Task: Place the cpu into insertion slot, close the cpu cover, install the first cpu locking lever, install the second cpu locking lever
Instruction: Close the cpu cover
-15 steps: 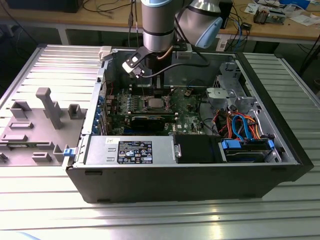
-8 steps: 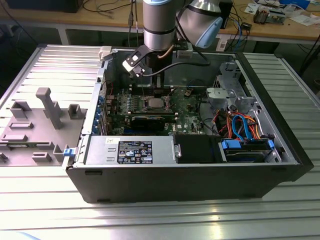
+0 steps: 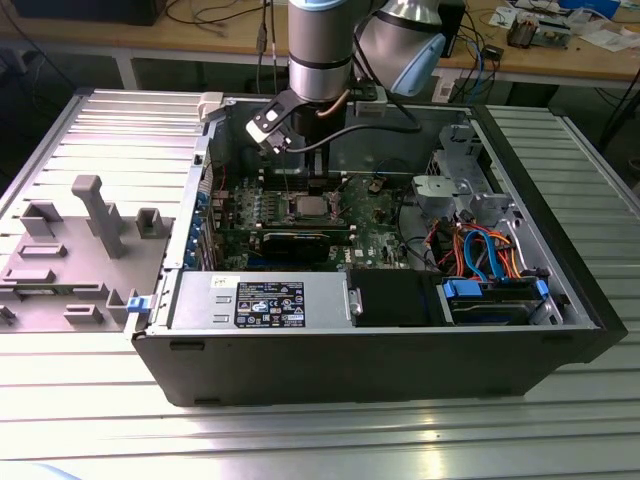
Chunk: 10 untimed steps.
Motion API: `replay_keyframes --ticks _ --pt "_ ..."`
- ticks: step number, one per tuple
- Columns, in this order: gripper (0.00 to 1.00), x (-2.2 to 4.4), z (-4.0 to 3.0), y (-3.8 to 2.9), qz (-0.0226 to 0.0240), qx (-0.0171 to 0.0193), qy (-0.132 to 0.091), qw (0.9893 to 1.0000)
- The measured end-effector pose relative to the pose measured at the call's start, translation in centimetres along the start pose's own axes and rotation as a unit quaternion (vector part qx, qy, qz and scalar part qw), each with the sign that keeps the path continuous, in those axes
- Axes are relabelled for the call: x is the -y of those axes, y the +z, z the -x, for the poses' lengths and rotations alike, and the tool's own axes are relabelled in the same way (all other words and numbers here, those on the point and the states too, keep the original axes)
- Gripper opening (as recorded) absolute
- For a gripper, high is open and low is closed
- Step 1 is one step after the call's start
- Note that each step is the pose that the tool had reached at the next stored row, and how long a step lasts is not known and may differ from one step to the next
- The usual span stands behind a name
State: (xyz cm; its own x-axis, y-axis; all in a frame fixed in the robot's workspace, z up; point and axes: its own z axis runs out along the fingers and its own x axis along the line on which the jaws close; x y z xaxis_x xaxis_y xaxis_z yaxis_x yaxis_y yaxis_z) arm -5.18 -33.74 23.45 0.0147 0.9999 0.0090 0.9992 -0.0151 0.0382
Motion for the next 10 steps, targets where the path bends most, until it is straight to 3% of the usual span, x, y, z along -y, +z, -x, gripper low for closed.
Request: replay_keyframes --ticks 10 --pt "0.11 -0.02 0.00 -0.59 0.0000 0.0000 0.000 1.0000"
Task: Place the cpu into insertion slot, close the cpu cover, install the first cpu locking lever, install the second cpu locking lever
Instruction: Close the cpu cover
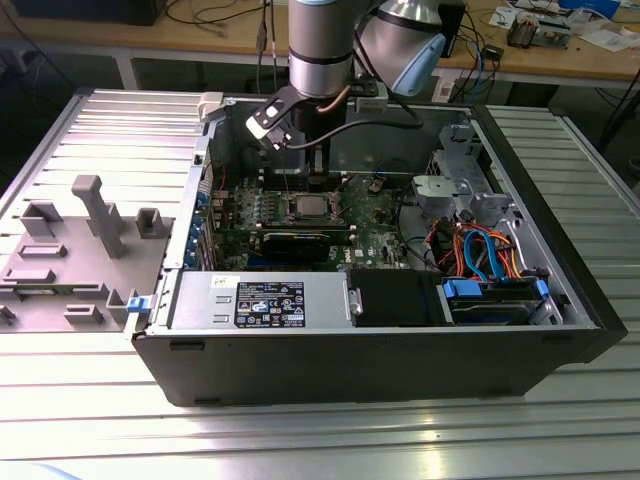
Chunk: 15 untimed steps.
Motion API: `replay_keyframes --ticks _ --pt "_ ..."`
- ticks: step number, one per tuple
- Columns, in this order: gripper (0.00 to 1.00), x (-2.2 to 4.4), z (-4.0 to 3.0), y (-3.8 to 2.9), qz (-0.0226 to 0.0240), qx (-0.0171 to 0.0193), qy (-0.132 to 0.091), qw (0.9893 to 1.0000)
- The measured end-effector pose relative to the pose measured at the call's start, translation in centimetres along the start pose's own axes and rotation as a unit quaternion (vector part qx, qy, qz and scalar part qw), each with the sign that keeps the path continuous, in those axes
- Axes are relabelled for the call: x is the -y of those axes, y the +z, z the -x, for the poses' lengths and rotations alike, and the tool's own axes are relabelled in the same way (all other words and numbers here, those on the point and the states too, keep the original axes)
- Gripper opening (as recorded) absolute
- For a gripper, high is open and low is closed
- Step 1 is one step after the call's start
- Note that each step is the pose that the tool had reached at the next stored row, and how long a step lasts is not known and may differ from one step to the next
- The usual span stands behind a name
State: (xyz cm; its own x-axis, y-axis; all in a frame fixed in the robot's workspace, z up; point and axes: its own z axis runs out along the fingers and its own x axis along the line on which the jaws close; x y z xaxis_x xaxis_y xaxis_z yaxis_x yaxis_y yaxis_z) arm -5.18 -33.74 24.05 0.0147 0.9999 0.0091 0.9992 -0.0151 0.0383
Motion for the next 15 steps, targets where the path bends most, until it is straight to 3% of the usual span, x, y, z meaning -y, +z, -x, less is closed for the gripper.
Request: replay_keyframes --ticks 15 --pt "0.11 -0.05 -0.01 -1.36 0.0000 0.0000 0.000 1.0000"
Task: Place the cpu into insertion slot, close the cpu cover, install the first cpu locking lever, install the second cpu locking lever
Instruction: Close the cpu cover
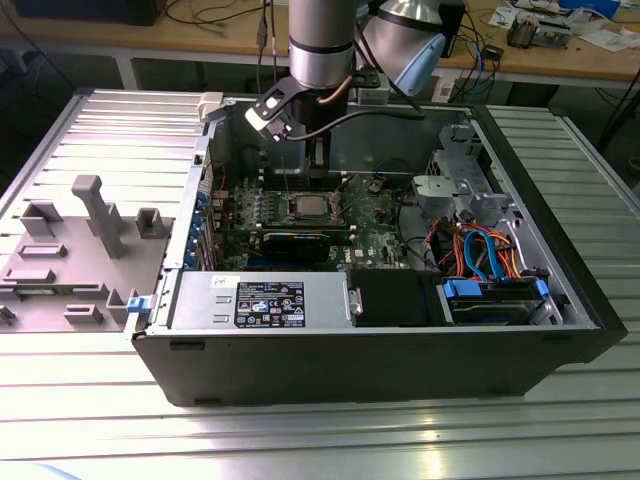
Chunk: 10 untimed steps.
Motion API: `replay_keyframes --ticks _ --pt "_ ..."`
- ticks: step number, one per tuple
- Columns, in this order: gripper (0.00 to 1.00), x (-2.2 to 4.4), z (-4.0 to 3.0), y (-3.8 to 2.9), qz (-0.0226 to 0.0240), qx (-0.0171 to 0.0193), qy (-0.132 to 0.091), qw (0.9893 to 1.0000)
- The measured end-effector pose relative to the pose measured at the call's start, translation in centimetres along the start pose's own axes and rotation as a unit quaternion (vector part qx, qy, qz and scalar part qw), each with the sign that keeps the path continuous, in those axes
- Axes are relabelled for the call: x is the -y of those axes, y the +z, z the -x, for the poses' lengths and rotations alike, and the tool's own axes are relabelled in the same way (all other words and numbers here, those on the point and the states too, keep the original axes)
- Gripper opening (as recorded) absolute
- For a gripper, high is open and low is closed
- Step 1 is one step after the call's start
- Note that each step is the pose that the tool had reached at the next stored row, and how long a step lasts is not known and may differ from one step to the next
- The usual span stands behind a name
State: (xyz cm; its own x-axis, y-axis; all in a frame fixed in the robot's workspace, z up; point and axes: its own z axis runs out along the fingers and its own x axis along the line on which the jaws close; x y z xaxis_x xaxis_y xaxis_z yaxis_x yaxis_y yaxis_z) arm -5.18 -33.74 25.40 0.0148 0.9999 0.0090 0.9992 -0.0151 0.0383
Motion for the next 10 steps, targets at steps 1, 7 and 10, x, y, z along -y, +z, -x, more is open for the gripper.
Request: replay_keyframes --ticks 1,7,10 --pt "0.11 0.00 0.00 -0.12 0.0000 0.0000 0.000 1.0000" --pt "0.11 -0.01 0.00 -0.23 0.0000 -0.0001 0.000 1.0000" --pt "0.11 -0.08 0.00 -0.24 -0.0014 -0.0001 0.000 1.0000"
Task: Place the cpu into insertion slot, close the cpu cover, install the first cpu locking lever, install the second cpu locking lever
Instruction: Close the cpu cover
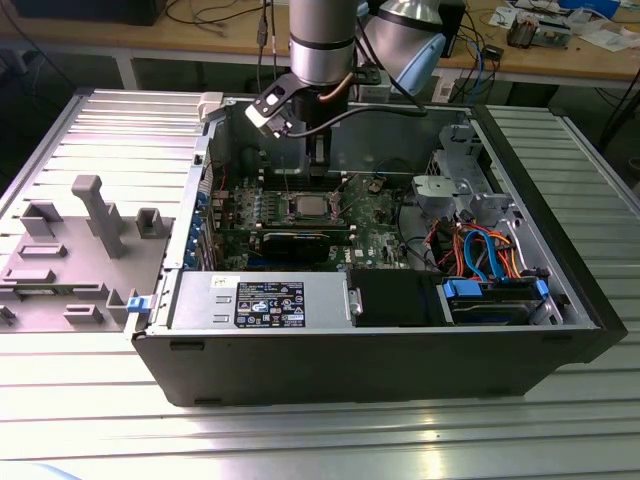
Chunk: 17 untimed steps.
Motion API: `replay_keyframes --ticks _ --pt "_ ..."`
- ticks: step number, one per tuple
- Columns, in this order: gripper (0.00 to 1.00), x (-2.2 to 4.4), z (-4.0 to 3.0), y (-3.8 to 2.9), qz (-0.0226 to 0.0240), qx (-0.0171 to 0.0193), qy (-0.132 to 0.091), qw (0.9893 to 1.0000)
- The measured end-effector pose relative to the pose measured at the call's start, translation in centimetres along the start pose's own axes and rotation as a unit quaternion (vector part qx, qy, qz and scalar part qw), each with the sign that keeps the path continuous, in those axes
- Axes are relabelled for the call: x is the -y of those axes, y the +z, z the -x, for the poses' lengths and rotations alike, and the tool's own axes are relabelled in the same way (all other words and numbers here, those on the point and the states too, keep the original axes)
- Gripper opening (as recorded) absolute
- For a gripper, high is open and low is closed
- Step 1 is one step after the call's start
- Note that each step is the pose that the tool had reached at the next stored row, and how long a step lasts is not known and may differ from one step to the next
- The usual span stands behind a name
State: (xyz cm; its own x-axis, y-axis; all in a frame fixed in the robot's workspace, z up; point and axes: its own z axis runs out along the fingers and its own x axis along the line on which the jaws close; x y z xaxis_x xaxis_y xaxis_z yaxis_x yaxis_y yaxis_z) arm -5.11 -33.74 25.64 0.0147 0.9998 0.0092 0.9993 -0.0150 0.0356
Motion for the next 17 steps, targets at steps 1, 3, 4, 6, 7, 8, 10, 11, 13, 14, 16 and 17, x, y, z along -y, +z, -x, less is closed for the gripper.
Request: replay_keyframes --ticks 1,3,4,6,7,8,10,11,13,14,16,17 --pt "0.11 -0.03 0.00 0.00 -0.0003 0.0000 0.000 1.0000" --pt "0.11 -0.03 0.00 0.00 -0.0004 0.0000 0.000 1.0000" --pt "0.11 -0.03 0.00 0.00 -0.0004 0.0000 0.000 1.0000" --pt "0.11 -0.04 -0.01 -0.08 -0.0005 0.0001 0.000 1.0000" --pt "0.11 -0.04 -0.01 -0.27 -0.0004 0.0000 0.000 1.0000" --pt "0.11 -0.05 -0.01 -0.53 -0.0004 0.0000 0.000 1.0000" --pt "0.11 -0.06 -0.01 -0.72 -0.0004 -0.0001 0.000 1.0000" --pt "0.11 -0.06 -0.02 -0.72 -0.0003 -0.0002 0.000 1.0000" --pt "0.11 -0.06 -0.01 -0.74 -0.0004 -0.0001 0.000 1.0000" --pt "0.11 -0.06 -0.01 -0.75 -0.0004 -0.0001 0.000 1.0000" --pt "0.11 -0.06 -0.01 -0.76 -0.0004 0.0000 0.000 1.0000" --pt "0.11 -0.06 -0.01 -0.76 -0.0004 -0.0001 0.000 1.0000"
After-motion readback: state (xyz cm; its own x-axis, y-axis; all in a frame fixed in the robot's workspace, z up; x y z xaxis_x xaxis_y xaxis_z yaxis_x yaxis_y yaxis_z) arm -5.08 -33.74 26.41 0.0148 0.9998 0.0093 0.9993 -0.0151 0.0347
